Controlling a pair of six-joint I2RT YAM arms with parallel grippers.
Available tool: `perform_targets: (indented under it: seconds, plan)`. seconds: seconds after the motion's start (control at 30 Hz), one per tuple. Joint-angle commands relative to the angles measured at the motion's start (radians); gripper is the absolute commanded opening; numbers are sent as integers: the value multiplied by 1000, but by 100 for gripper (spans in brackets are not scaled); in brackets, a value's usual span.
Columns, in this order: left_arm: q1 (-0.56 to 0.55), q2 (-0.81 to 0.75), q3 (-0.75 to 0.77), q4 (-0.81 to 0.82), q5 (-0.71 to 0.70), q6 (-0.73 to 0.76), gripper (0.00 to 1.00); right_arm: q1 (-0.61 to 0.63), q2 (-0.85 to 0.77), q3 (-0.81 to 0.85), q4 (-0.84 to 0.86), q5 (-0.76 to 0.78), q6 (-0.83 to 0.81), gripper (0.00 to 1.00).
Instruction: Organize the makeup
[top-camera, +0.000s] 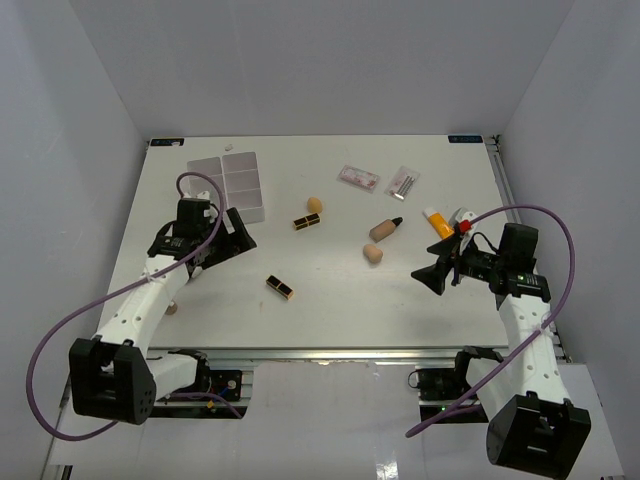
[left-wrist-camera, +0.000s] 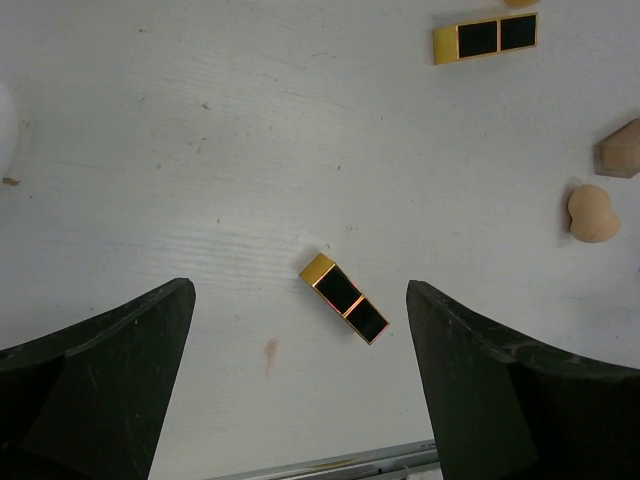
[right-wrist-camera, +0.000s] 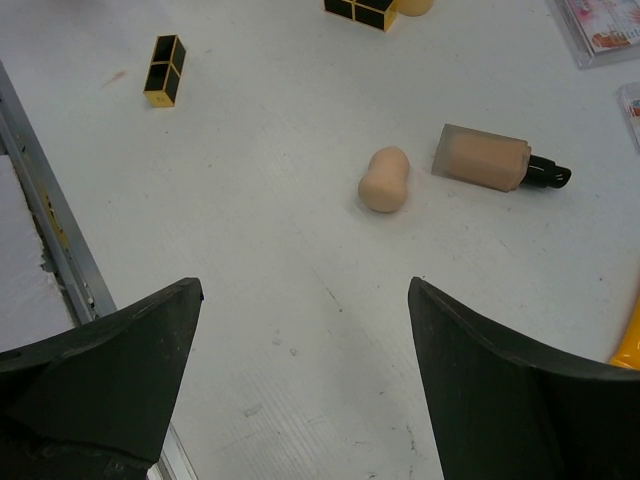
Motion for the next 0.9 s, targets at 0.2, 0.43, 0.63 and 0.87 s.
perform_targets:
  seconds: [0.2,0.43,0.63,0.87]
  plan:
    - [-258,73,91,-16,-130,16,98,6,50,2,27,85,6,90]
    - [-387,112,121,42,-63,93,98,4,113,2,97,188,35,90]
    - [-390,48,63,154,144,140,98,6,302,179,175,511,157,92]
    - [-390,-106,-44,249,264,42,98,38,647,408,139,811,191,90]
